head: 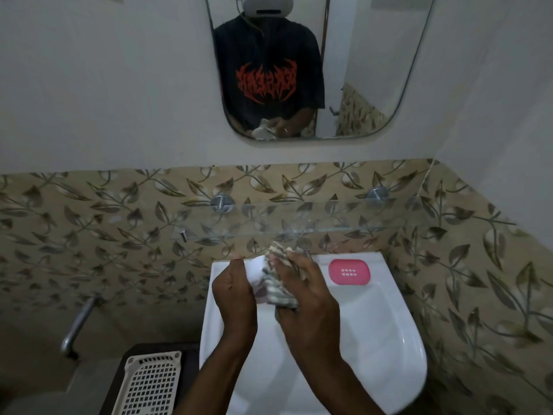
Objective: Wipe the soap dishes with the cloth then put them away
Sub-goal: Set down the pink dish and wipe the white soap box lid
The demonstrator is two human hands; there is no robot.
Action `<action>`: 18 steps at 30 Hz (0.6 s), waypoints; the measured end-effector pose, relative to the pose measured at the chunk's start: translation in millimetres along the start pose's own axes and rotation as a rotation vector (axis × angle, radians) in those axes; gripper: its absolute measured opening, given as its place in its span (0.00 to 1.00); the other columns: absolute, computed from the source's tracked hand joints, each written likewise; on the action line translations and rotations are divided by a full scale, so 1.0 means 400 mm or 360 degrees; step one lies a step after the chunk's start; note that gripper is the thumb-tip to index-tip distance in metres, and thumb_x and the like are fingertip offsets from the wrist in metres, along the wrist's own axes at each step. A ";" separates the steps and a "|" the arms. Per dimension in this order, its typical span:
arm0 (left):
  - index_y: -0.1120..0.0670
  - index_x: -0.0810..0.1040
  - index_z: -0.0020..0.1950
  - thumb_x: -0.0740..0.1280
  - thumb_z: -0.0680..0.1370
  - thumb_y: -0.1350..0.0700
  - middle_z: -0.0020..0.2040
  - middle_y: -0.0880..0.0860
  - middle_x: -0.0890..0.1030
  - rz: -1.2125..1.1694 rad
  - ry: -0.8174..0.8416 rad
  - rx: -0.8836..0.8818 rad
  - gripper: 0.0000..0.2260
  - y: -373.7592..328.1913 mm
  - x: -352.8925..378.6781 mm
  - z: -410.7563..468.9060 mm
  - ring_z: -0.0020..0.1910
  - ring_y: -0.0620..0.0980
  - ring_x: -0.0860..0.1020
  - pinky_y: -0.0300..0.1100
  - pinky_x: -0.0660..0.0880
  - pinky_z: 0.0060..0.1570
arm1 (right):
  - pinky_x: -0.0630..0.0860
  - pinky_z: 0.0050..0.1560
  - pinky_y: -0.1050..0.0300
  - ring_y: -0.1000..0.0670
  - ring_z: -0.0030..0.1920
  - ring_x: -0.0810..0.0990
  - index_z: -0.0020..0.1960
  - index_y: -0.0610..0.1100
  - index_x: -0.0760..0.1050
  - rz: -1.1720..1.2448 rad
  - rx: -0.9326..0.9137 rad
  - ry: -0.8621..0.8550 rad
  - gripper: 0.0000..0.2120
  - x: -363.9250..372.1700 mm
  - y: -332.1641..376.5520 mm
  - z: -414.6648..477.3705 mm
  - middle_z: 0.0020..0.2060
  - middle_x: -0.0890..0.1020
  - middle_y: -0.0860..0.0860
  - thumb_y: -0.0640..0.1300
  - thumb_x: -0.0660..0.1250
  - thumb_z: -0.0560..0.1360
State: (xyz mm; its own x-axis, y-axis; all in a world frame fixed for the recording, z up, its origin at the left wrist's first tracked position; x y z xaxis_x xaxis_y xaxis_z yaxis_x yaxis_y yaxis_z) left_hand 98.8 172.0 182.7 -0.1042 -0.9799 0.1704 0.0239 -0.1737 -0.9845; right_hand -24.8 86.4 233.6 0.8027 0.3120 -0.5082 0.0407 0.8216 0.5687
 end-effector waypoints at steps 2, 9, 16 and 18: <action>0.59 0.72 0.31 0.59 0.83 0.60 0.23 0.46 0.77 0.0011 -0.0042 0.0097 0.19 -0.004 -0.009 -0.003 0.23 0.42 0.75 0.36 0.73 0.25 | 0.79 0.52 0.60 0.52 0.61 0.78 0.67 0.58 0.73 -0.0080 -0.0157 0.0105 0.24 0.004 0.040 0.017 0.66 0.76 0.53 0.47 0.62 0.72; 0.54 0.74 0.36 0.58 0.82 0.62 0.27 0.44 0.79 -0.0202 -0.0269 -0.0059 0.16 -0.021 -0.024 -0.010 0.27 0.35 0.77 0.28 0.72 0.26 | 0.73 0.51 0.73 0.55 0.56 0.80 0.57 0.58 0.75 0.0539 0.0684 0.0106 0.12 0.051 -0.085 0.002 0.47 0.77 0.67 0.54 0.69 0.74; 0.54 0.74 0.39 0.56 0.82 0.64 0.27 0.42 0.80 -0.0330 -0.0287 -0.0137 0.14 -0.009 -0.032 -0.011 0.27 0.35 0.78 0.28 0.72 0.27 | 0.74 0.62 0.63 0.60 0.65 0.74 0.69 0.49 0.74 0.0279 0.0088 0.0056 0.27 0.022 -0.005 0.022 0.65 0.78 0.53 0.34 0.70 0.71; 0.54 0.76 0.41 0.57 0.82 0.60 0.33 0.46 0.81 -0.0459 -0.0309 -0.0231 0.13 0.016 -0.039 -0.007 0.30 0.38 0.79 0.32 0.74 0.28 | 0.71 0.59 0.70 0.72 0.60 0.72 0.65 0.51 0.76 0.0475 0.0306 0.0122 0.20 0.031 -0.030 0.018 0.60 0.79 0.59 0.40 0.71 0.75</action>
State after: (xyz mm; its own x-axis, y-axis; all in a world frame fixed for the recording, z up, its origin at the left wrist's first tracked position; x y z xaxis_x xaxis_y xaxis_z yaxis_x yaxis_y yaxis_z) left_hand 98.0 186.5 173.6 0.1049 -0.8957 0.4322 -0.1217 -0.4429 -0.8883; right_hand -11.0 76.8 225.2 0.7497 0.5653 -0.3441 -0.0717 0.5862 0.8070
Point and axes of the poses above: each hand's wrist, its own z-axis towards the middle knuckle, its own x-axis out of the palm, y = z × x, the point moved 8 cm from there along z, towards the middle knuckle
